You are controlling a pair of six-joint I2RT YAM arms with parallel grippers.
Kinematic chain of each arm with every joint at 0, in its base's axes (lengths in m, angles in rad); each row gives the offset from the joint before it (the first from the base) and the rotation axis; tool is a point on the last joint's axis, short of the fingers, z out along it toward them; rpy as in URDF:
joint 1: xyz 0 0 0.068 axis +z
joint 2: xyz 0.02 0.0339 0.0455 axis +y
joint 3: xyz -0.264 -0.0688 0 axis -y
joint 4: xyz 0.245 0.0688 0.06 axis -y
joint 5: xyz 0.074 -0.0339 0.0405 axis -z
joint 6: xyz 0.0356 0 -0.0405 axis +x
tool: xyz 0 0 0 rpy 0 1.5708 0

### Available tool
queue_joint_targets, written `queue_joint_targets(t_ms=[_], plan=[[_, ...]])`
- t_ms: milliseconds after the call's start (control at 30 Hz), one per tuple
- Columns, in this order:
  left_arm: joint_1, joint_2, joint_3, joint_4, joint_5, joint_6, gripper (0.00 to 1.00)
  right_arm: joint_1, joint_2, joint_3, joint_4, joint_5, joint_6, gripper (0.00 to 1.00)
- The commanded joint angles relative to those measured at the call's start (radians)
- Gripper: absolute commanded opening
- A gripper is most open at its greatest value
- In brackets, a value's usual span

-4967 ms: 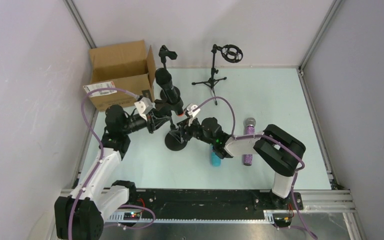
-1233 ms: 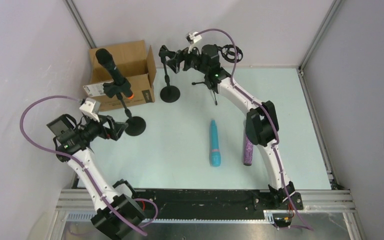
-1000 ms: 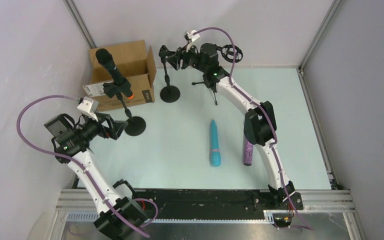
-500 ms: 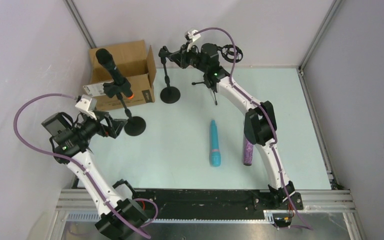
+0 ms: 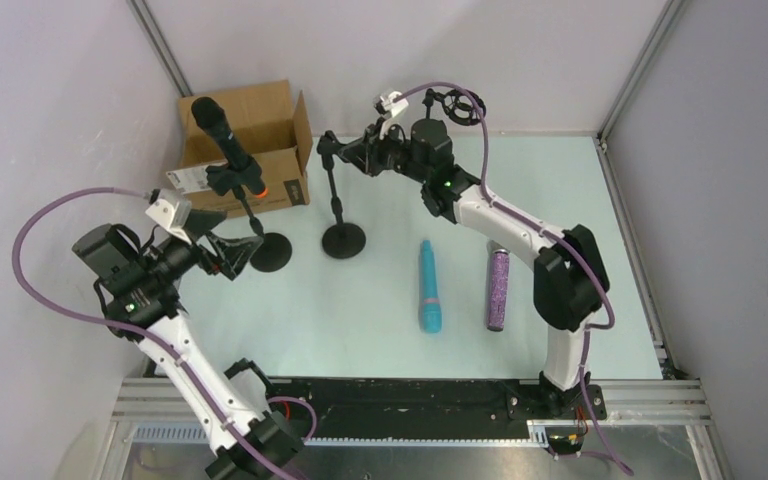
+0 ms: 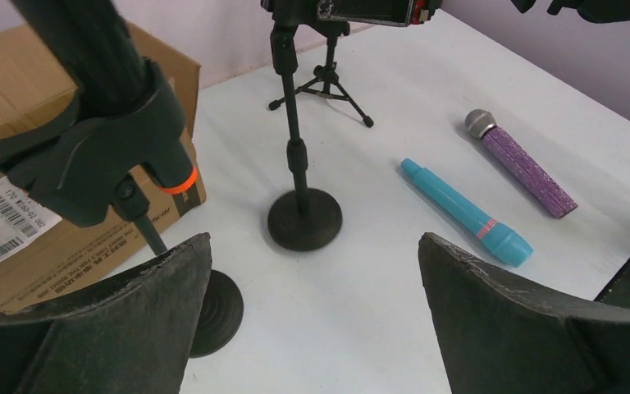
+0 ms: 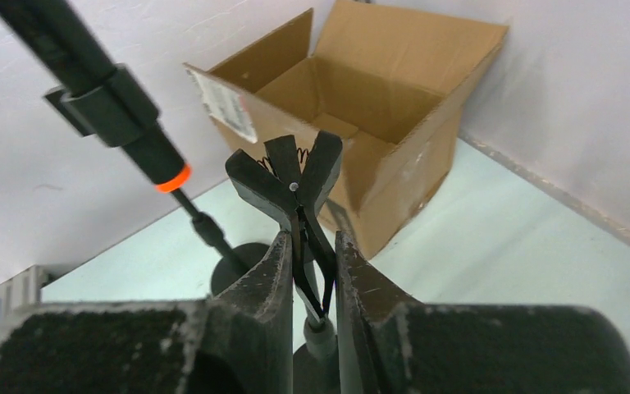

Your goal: Attach the microphones to the stand

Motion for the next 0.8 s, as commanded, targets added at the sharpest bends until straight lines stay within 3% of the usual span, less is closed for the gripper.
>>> queue_joint_targets(t_ms=[0,200,433,533,600,767], plan=[[0.007,-0.091,-0.026,0.0,0.075,0.0,1.0,0.024,-0.166,-0.051,0.11,-0.008,0.054,0.0],[0.006,-0.157,-0.053,-0.001,0.11,0.014,1.0,0.114,-0.32,-0.245,0.125,0.041,0.0,0.0],[-0.013,-0.129,-0.033,0.001,0.15,0.006,1.0,0.21,-0.468,-0.42,0.102,0.123,-0.083,0.0],[-0.089,-0.12,-0.016,0.0,0.085,-0.008,1.0,0.231,-0.536,-0.476,0.099,0.147,-0.098,0.0],[-0.173,-0.129,-0.013,0.0,-0.05,-0.016,1.0,0.241,-0.576,-0.518,0.101,0.161,-0.111,0.0],[-0.318,-0.168,-0.053,0.0,-0.098,-0.025,1.0,0.254,-0.658,-0.6,0.07,0.16,-0.123,0.0]])
